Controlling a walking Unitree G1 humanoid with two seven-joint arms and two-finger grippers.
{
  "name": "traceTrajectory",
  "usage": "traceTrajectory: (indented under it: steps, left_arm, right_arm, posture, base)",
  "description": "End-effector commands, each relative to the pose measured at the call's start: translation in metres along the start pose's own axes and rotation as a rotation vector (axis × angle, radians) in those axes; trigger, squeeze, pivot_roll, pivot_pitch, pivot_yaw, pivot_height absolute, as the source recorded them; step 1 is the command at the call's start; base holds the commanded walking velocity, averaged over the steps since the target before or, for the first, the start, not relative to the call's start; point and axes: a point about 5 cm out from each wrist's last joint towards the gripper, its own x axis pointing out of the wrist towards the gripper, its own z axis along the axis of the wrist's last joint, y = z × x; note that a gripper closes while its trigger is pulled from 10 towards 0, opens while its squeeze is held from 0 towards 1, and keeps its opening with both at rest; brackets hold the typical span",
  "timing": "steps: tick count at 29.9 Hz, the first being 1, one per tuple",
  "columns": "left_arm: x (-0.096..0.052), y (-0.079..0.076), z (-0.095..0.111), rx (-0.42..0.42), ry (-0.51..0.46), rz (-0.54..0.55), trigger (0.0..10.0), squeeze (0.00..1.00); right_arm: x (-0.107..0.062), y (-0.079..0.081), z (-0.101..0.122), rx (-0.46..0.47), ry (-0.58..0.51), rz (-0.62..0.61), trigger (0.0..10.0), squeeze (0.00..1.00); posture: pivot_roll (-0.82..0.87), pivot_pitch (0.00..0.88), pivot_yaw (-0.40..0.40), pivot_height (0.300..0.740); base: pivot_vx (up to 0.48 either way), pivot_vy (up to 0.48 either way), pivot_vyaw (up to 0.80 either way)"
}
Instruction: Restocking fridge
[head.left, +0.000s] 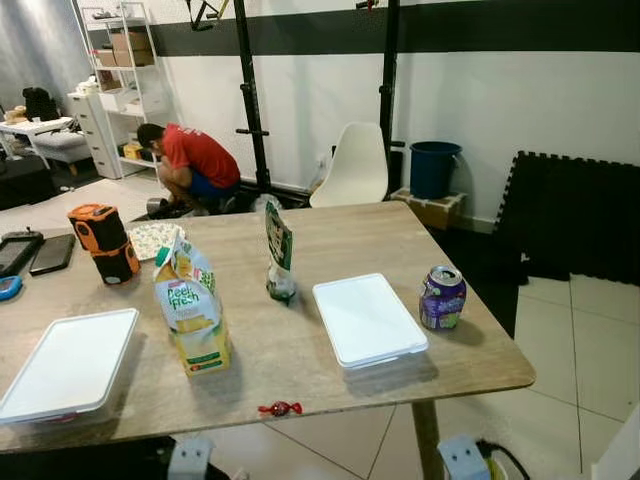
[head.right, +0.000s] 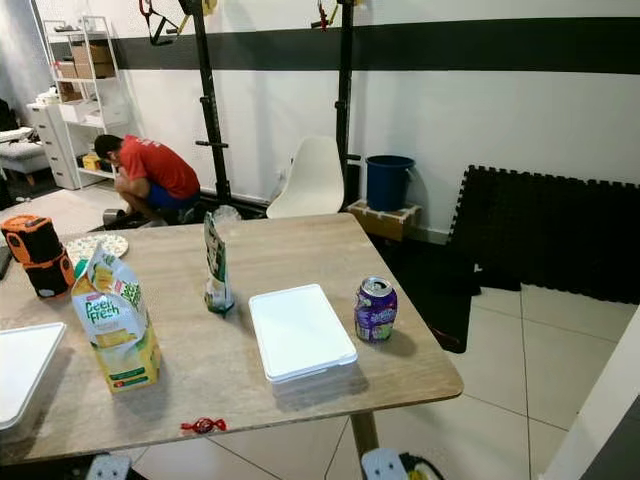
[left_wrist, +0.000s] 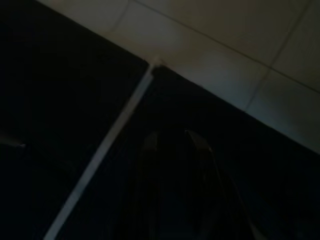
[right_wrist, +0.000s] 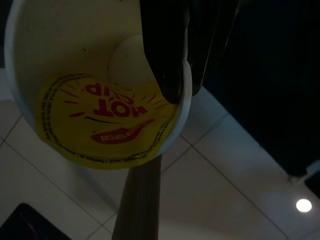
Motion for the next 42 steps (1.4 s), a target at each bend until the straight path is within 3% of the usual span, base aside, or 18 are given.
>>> traceTrajectory:
  steps: [1, 7, 10, 16, 29, 42]
  left_arm:
    - [0.0, 0.007, 0.002, -0.002, 0.016, 0.021, 10.0, 0.0]
    - [0.003, -0.004, 0.007, -0.013, 0.017, -0.004, 10.0, 0.0]
    - [0.005, -0.013, 0.011, -0.023, 0.013, -0.016, 10.0, 0.0]
    - [0.005, -0.017, 0.011, 0.001, 0.027, -0.024, 10.0, 0.0]
    - [-0.006, 0.003, -0.033, -0.05, 0.118, 0.042, 10.0, 0.0]
    - [-0.007, 0.003, -0.031, -0.049, 0.102, 0.049, 10.0, 0.0]
  right_arm:
    - [0.001, 0.004, 0.001, 0.038, 0.008, -0.003, 10.0, 0.0]
    - [0.001, 0.006, 0.0, 0.051, 0.017, 0.002, 10.0, 0.0]
    - [0.0, 0.0, -0.004, 0.083, 0.032, -0.027, 10.0, 0.0]
    - [-0.002, -0.006, -0.009, 0.049, 0.061, -0.02, 10.0, 0.0]
    - [-0.004, -0.011, -0.017, -0.021, 0.125, 0.012, 10.0, 0.0]
    - [-0.002, -0.011, -0.011, -0.028, 0.113, 0.016, 10.0, 0.0]
  posture:
    - [0.02, 0.003, 0.074, 0.74]
    - [0.01, 0.0, 0.1, 0.74]
    - [-0.02, 0.0, 0.103, 0.74]
    - [-0.03, 0.009, 0.08, 0.74]
    - [0.02, 0.048, 0.014, 0.74]
    - [0.04, 0.057, -0.005, 0.74]
  base:
    - [0.0, 0.0, 0.0]
    - [0.0, 0.0, 0.0]
    - [0.0, 0.0, 0.0]
    - [0.0, 0.0, 0.0]
    - [0.0, 0.0, 0.0]
    - [0.0, 0.0, 0.0]
